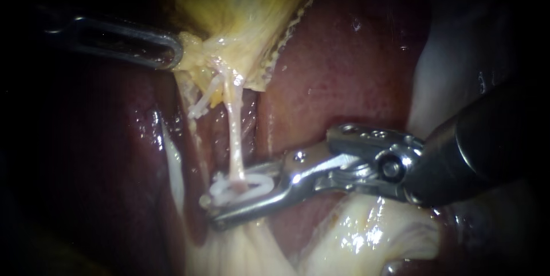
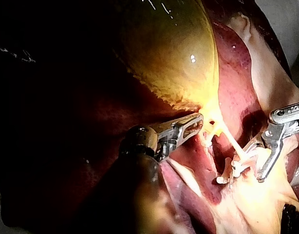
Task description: Clipping second clip right tube
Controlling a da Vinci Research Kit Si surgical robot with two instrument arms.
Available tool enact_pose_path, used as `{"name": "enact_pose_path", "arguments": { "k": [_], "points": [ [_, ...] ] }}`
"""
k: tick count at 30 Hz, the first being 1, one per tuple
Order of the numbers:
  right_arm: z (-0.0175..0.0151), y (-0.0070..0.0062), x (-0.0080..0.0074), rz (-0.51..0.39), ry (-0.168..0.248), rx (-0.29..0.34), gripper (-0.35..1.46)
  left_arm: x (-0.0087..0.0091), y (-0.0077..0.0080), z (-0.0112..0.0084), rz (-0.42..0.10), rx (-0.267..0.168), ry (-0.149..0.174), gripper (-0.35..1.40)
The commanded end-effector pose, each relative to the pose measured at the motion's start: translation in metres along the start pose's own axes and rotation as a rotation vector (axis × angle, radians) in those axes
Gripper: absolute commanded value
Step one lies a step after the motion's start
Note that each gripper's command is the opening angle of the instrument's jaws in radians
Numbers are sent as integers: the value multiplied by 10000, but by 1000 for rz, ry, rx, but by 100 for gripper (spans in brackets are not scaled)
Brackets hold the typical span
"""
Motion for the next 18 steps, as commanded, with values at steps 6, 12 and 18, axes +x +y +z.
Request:
{"name": "enact_pose_path", "arguments": {
  "k": [6, 12, 18],
  "points": [
    [-3, 8, 0, 48, -9, 13, 38, 0, 0, 0, 0, 0, -1, -35],
    [-8, 19, 1, 90, 21, -14, 30, -1, 0, 2, 0, 0, -1, -35],
    [-11, 28, 2, 97, 25, -17, 22, -1, 0, 3, 0, 0, -1, -35]
  ]
}}
